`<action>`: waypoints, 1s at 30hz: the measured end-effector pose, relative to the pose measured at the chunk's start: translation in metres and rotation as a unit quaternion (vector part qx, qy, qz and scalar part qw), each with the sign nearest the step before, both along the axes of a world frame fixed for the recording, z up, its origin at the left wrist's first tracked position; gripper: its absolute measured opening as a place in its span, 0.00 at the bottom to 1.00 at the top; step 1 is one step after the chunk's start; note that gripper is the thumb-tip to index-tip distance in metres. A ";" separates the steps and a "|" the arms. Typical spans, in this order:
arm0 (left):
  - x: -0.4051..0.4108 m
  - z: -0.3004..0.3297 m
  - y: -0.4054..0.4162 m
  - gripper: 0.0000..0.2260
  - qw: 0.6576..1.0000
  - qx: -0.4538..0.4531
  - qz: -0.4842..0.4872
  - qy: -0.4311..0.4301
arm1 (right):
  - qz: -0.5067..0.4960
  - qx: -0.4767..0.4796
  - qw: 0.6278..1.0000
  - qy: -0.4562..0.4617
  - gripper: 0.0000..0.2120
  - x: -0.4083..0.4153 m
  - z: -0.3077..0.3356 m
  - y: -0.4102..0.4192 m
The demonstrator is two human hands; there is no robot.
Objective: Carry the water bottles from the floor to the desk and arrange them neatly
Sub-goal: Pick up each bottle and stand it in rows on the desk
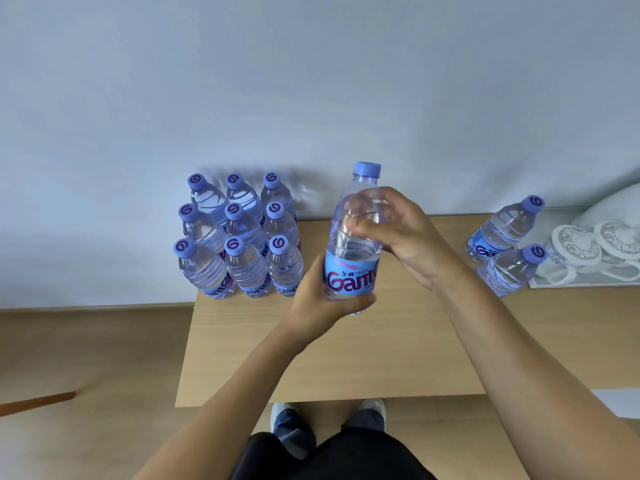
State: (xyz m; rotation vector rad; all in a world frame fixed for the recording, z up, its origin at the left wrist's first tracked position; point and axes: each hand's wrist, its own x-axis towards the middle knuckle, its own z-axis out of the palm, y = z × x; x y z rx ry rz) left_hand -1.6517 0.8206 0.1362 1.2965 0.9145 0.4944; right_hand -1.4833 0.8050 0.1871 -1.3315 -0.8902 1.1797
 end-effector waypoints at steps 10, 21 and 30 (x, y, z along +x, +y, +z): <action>0.001 -0.097 0.014 0.33 0.990 0.069 0.047 0.118 | 0.025 -0.076 0.987 -0.137 0.26 -0.012 -0.074 -0.003; 0.021 -0.145 0.000 0.32 0.954 0.098 0.155 0.238 | 0.024 -0.056 0.971 -0.231 0.31 -0.034 -0.123 -0.009; 0.039 -0.152 0.008 0.28 0.929 0.102 0.232 0.271 | 0.027 -0.034 0.971 -0.236 0.34 -0.022 -0.146 0.006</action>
